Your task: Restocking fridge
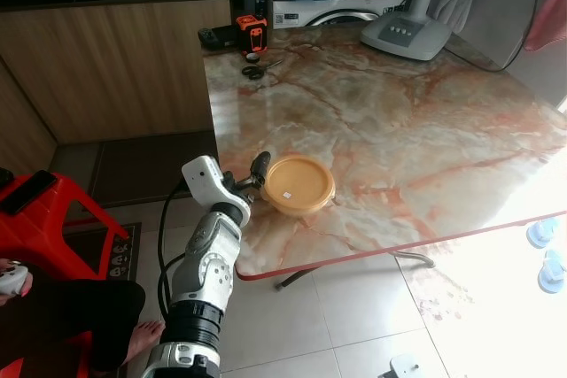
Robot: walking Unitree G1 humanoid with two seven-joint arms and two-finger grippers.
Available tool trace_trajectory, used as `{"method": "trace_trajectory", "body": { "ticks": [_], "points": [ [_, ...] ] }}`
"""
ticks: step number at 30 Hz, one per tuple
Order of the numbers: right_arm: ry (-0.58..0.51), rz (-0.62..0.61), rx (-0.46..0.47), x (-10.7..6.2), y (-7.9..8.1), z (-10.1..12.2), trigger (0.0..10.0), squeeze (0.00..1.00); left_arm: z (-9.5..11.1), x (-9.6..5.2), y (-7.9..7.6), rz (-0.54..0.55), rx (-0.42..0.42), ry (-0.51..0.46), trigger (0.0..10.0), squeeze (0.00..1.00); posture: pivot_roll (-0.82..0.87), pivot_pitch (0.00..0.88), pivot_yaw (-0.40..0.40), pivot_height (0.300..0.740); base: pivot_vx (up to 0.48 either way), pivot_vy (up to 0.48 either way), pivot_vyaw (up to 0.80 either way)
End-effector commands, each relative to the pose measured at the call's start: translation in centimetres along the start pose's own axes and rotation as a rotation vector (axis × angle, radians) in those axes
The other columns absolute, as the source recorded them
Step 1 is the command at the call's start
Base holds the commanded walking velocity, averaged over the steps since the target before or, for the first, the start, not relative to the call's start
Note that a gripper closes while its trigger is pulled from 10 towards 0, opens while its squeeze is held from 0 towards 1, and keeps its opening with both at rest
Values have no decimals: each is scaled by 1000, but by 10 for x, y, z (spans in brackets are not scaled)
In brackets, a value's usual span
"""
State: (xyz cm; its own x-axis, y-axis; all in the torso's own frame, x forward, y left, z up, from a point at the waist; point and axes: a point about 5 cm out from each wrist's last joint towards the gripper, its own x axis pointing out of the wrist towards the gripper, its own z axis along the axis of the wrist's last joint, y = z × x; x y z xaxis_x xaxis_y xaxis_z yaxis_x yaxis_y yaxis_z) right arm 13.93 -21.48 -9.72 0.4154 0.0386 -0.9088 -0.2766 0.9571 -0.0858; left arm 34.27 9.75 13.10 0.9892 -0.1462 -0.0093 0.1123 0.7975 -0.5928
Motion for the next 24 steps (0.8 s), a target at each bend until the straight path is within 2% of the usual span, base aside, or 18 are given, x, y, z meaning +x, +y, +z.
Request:
{"method": "trace_trajectory", "body": {
  "ticks": [1,7,12,24],
  "points": [
    [11,-4,5,-1,-1,-3,10000,0,-1,4,-1,-6,-7,13,10000,0,-83,30,-42,740,0,0,0],
    [10,-4,5,-1,-1,-3,10000,0,-9,10,-4,-45,-35,79,10000,0,-90,35,-43,740,0,0,0],
    [9,-5,8,-1,-1,-3,10000,0,-15,13,-11,-89,-26,126,10000,0,-90,35,-42,740,0,0,0],
    [3,-1,11,0,0,-2,10000,0,-32,11,-10,-109,-43,189,10000,0,-91,37,-39,740,0,0,0]
  ]
}}
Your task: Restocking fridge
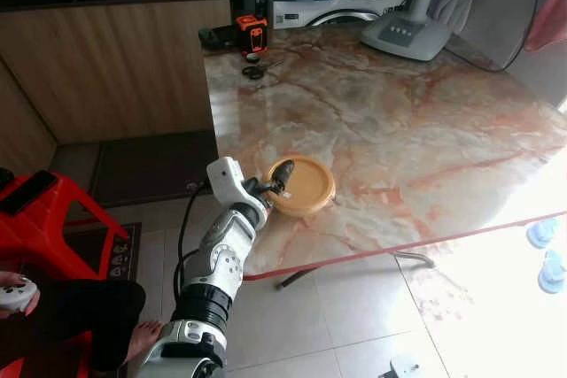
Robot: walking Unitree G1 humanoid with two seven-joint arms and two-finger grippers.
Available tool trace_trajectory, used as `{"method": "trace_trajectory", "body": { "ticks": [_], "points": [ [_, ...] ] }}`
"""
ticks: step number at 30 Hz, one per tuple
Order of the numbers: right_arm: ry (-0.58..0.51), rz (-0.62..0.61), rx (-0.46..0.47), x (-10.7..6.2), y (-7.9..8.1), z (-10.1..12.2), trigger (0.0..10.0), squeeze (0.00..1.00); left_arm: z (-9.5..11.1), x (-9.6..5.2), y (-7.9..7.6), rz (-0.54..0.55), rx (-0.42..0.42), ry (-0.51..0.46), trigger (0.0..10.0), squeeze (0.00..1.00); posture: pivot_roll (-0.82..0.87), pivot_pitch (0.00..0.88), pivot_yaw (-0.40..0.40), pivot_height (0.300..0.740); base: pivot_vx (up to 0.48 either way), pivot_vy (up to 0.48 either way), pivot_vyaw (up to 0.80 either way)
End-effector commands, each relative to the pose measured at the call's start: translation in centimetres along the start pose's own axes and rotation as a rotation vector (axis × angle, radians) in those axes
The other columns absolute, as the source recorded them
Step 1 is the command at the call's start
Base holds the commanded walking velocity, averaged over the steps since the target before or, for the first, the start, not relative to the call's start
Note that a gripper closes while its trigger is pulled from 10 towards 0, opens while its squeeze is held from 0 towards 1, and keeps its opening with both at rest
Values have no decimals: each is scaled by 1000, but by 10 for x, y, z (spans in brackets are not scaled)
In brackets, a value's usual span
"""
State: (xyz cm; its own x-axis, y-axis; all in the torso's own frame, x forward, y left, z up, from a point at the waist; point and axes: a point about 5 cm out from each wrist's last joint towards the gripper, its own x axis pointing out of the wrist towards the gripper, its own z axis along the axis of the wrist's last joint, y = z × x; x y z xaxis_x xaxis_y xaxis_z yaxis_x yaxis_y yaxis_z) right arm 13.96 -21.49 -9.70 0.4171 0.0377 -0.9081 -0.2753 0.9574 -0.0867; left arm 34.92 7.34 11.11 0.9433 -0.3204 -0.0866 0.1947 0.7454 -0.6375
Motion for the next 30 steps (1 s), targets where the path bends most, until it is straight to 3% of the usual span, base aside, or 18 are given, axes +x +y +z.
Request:
{"method": "trace_trajectory", "body": {
  "ticks": [1,30],
  "points": [
    [4,-1,13,0,0,-3,10000,0,-3,2,-3,-16,10,23,10000,0,-94,37,-37,740,0,0,0],
    [9,-8,12,0,0,-3,10000,0,-9,8,-7,-35,98,47,10000,0,-105,34,-35,740,0,0,0]
  ]
}}
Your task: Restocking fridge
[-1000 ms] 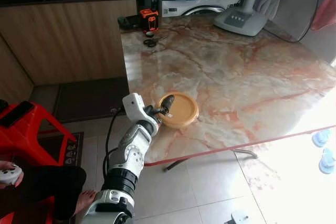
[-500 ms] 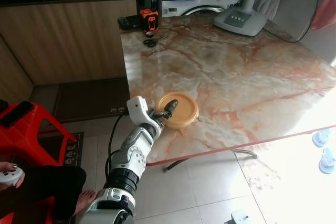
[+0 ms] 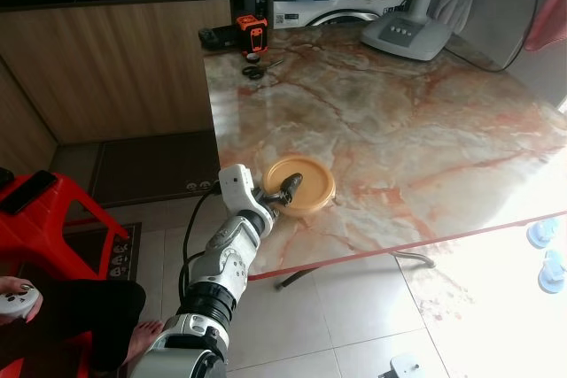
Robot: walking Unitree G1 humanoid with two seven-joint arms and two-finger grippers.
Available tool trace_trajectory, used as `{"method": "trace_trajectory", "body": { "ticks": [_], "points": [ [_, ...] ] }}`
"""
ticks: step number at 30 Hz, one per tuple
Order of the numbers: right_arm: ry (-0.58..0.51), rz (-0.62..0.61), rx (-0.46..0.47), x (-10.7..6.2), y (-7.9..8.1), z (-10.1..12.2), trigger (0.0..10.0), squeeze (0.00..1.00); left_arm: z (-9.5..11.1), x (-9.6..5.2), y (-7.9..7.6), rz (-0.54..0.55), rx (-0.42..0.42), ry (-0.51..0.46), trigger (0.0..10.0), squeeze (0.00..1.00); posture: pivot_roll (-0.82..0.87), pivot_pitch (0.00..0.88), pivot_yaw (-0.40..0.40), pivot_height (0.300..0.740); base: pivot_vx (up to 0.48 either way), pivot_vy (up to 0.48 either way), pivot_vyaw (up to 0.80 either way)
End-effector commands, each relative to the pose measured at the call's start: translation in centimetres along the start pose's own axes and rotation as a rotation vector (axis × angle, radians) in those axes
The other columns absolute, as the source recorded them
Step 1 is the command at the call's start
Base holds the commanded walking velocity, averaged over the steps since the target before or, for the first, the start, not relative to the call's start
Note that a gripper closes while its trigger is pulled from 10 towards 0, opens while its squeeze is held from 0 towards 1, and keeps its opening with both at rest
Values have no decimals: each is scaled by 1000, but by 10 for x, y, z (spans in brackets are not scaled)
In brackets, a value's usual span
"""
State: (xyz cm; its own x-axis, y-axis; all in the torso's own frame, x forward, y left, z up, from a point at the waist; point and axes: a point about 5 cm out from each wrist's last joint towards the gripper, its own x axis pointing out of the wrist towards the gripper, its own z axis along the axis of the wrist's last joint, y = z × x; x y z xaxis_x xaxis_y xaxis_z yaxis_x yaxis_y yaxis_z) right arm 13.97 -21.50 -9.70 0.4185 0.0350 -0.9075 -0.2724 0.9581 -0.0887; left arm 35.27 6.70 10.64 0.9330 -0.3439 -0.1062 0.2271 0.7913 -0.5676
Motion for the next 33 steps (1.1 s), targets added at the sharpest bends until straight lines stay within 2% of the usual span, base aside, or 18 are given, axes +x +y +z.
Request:
{"method": "trace_trajectory", "body": {
  "ticks": [1,5,8,10,12,19,20,22,23,24,25,26,27,29,30,33],
  "points": [
    [10,-5,10,0,0,-3,10000,0,-2,3,-7,-36,1,15,10000,0,-106,33,-35,740,0,0,0],
    [11,-6,9,0,0,-3,10000,0,-3,3,-11,-61,10,19,10000,0,-108,29,-33,740,0,0,0],
    [14,-5,5,0,0,-4,10000,0,-5,4,-11,-60,24,26,9412,0,-108,28,-33,740,0,0,0],
    [16,-5,1,0,0,-4,10000,0,-5,4,-11,-59,22,28,9412,0,-108,28,-33,740,0,0,0],
    [16,-5,-1,0,0,-4,10000,0,-6,3,-11,-64,18,34,10000,0,-107,27,-33,740,0,0,0],
    [16,-5,-5,0,-1,-4,10000,0,-9,3,-10,-62,22,41,10000,0,-106,31,-37,740,0,0,0],
    [16,-5,-5,-1,-1,-4,10000,0,-8,3,-10,-60,20,39,9686,0,-107,32,-37,740,0,0,0],
    [16,-5,-5,-1,-1,-4,10000,0,-8,3,-10,-58,18,37,9686,0,-107,32,-37,740,0,0,0],
    [17,-5,-4,-1,-1,-4,10000,0,-8,3,-10,-55,17,34,4000,0,-108,33,-38,740,0,0,0],
    [17,-5,-4,-1,-1,-4,10000,0,-8,3,-9,-54,19,34,2667,0,-108,34,-37,740,0,0,0],
    [18,-5,-5,-1,-1,-4,10000,0,-8,3,-9,-51,21,34,2000,0,-109,35,-38,740,0,0,0],
    [18,-5,-5,-1,-1,-4,10000,0,-8,3,-9,-51,21,34,2000,0,-109,35,-38,740,0,0,0],
    [18,-6,-5,-1,-1,-4,10000,0,-8,3,-9,-48,21,34,1137,0,-109,35,-38,740,0,0,0],
    [18,-6,-4,-1,-1,-4,10000,0,-8,3,-8,-43,22,32,1020,0,-109,35,-38,740,0,0,0],
    [19,-6,-4,-1,-1,-4,10000,0,-8,3,-7,-41,23,30,0,0,-109,38,-39,740,0,0,0],
    [19,-5,-5,-1,-1,-4,10000,0,-8,3,-7,-38,25,28,0,0,-107,39,-42,740,0,0,0]
  ]
}}
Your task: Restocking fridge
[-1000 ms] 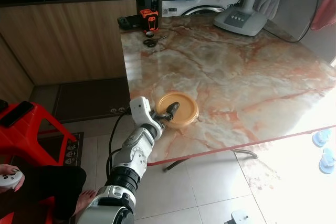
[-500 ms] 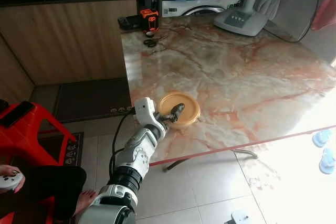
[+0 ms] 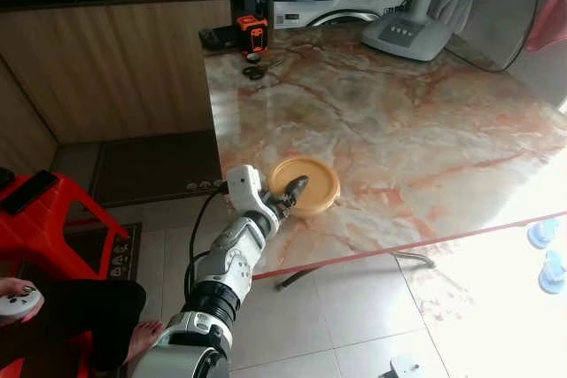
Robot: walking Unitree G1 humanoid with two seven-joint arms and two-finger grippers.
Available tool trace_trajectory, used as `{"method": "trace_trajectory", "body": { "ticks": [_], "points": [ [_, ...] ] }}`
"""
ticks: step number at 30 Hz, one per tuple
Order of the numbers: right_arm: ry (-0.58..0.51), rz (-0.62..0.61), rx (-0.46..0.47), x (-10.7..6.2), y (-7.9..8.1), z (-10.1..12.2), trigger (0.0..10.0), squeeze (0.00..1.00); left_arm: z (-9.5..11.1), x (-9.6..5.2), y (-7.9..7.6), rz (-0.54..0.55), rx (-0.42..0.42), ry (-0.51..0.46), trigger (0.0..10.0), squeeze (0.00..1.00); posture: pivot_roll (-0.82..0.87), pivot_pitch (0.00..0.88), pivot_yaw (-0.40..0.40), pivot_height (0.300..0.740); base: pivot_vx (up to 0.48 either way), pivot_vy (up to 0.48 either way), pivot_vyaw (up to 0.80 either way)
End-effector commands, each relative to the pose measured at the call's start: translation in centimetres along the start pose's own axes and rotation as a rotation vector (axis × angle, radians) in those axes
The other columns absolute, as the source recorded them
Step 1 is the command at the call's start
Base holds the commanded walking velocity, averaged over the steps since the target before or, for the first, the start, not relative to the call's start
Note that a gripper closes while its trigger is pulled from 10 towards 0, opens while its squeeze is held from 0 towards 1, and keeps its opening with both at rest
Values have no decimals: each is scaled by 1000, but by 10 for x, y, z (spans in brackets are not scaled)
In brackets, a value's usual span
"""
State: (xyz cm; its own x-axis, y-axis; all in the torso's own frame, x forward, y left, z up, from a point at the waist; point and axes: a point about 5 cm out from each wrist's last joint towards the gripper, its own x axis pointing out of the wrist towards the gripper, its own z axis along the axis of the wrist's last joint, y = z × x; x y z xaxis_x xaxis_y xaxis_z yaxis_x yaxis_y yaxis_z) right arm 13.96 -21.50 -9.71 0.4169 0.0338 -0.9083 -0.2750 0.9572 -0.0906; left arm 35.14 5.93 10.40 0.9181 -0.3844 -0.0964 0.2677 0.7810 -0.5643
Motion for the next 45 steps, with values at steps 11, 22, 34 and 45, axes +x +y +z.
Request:
{"method": "trace_trajectory", "body": {
  "ticks": [11,22,34,45],
  "points": [
    [15,-4,-2,-1,-1,-3,10000,0,4,2,-1,12,22,-30,0,0,-106,38,-42,740,0,0,0],
    [15,-5,-1,-1,-2,-4,10000,0,24,2,-6,-6,-4,-155,0,0,-103,38,-45,740,0,0,0],
    [16,-11,16,-1,-2,-5,10000,0,41,-4,-16,-90,-97,-278,0,0,-103,36,-47,740,0,0,0],
    [9,-18,53,-2,-1,-10,10000,0,49,-32,-4,-91,4,-322,10000,0,-119,18,-35,740,0,0,0]
  ]
}}
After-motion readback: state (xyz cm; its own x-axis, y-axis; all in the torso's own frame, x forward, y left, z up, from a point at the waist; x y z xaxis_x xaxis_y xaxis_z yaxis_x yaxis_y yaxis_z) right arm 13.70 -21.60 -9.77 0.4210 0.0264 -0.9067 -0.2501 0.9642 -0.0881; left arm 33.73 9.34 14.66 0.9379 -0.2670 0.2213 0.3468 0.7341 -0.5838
